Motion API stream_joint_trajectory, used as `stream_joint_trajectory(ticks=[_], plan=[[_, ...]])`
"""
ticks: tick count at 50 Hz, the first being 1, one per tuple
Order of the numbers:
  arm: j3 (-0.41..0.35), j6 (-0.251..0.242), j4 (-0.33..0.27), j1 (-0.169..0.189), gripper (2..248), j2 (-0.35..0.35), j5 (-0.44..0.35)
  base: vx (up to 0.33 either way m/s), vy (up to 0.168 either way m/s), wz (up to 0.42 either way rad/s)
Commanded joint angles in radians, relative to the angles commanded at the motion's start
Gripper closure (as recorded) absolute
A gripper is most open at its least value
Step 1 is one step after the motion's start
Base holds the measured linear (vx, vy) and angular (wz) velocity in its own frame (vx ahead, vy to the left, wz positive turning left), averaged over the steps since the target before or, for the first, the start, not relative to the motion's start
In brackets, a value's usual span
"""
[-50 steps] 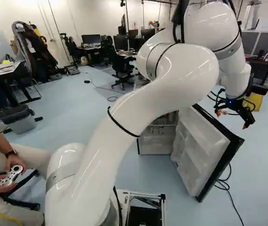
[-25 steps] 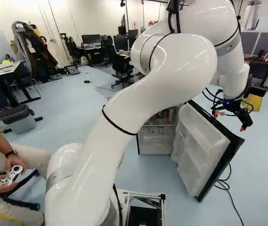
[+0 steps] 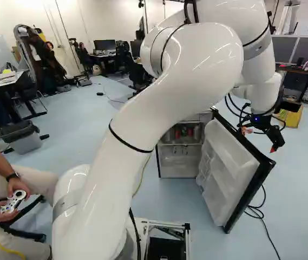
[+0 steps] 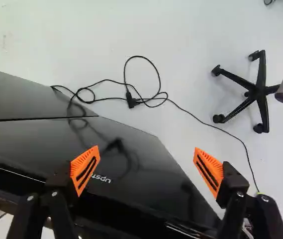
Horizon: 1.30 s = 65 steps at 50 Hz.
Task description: Grab a drink from the fridge
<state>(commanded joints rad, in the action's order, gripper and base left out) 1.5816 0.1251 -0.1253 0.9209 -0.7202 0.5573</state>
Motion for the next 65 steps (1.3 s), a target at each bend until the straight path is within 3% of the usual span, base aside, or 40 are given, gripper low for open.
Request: stream_joint_trajectory(ticks=[65], plan=[[-0.267, 0.000, 0.000, -0.065, 3, 0.180, 0.000, 0.000, 0.000, 0.000]])
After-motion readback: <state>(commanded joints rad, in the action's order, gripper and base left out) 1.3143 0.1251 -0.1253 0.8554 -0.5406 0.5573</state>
